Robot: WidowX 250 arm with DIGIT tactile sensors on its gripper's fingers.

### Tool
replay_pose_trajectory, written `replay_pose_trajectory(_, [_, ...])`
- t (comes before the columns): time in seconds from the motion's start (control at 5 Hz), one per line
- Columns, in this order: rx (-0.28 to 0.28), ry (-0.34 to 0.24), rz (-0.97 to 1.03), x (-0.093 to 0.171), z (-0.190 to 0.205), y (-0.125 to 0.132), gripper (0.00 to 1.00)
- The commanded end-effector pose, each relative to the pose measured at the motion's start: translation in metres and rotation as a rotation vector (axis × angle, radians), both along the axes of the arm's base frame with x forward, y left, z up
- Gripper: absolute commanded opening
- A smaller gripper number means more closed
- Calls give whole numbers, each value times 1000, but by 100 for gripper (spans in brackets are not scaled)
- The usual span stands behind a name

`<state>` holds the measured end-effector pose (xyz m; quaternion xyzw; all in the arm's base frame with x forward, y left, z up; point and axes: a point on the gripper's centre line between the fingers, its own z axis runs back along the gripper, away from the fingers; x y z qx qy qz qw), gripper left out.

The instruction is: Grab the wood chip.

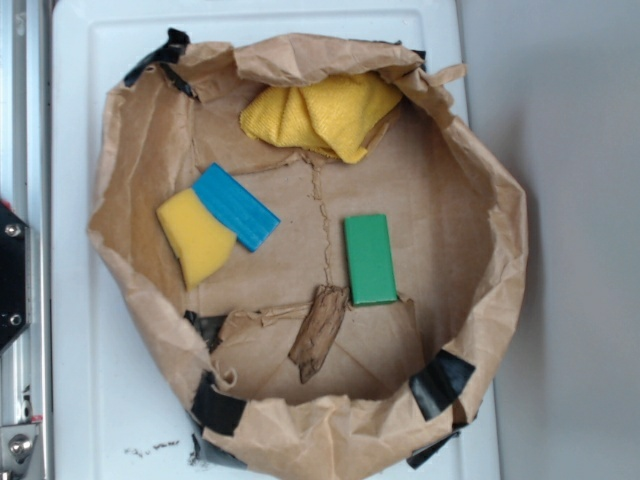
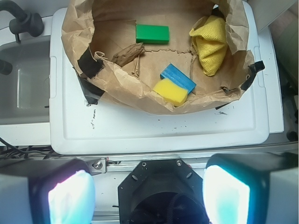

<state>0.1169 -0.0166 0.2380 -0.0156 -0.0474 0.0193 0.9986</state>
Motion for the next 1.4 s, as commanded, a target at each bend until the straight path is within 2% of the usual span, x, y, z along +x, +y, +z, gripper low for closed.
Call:
replay_pose_trajectory(0.0, [0,0,0,0,0,0,100])
replay_pose_trajectory(0.2, [18,-45,130,38,-5,-13,100])
replay_pose_trajectory(0.4, [28,-17,238,71,-17,-16,100])
replay_pose_trajectory(1.2, [28,-17,238,71,-17,-16,100])
